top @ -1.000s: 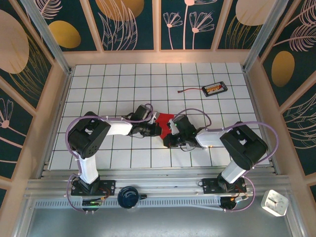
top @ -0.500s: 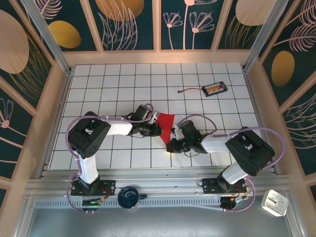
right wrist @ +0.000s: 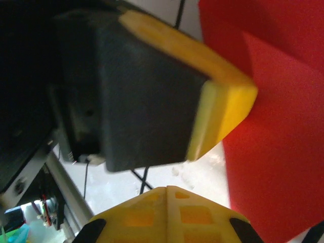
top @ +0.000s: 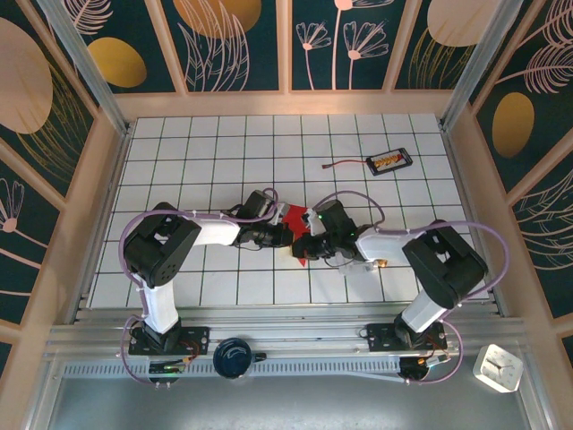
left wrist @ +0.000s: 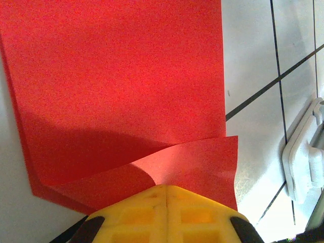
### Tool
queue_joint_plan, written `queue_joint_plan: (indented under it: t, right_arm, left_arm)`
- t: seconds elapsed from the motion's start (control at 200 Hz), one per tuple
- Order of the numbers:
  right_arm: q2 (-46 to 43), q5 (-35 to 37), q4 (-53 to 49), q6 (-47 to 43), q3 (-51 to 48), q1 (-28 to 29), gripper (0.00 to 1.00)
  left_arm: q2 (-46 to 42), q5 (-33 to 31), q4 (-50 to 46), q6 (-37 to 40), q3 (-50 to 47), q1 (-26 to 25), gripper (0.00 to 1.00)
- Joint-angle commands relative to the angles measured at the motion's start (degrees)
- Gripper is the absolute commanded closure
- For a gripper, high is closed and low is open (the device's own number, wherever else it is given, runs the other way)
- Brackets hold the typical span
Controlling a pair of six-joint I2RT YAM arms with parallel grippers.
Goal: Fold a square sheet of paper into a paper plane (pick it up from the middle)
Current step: Third fold the triangle at the center of the table.
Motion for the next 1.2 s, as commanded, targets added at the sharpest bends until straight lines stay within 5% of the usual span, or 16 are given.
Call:
queue_joint_plan:
  t: [0.0,0.671,0.966,1.196]
  right_arm:
    - [2.36,1.17,-2.47,-1.79,1.32,-1.34,1.00]
    - [-2.03,5.42,-11.78,-5.54,-8.44,-1.98,1.00]
    - [-8.38,4.53,-10.87,-5.19,-2.15,-1.66,1.00]
    - [-2.89,3.26,-8.87,-5.44,2.45,0.09,1.00]
  left_arm:
    - [2.87,-4.70,-2.87,1.54,-1.42,0.55,1.00]
    - [2.52,-5.05,-3.49,2.15,-1.30,0.53,1.00]
    - [2.67,-4.87,-3.48,2.24,-1.29,0.56,1.00]
    - [2.69,-4.78,-3.48,2.23,-1.07,0.56,1.00]
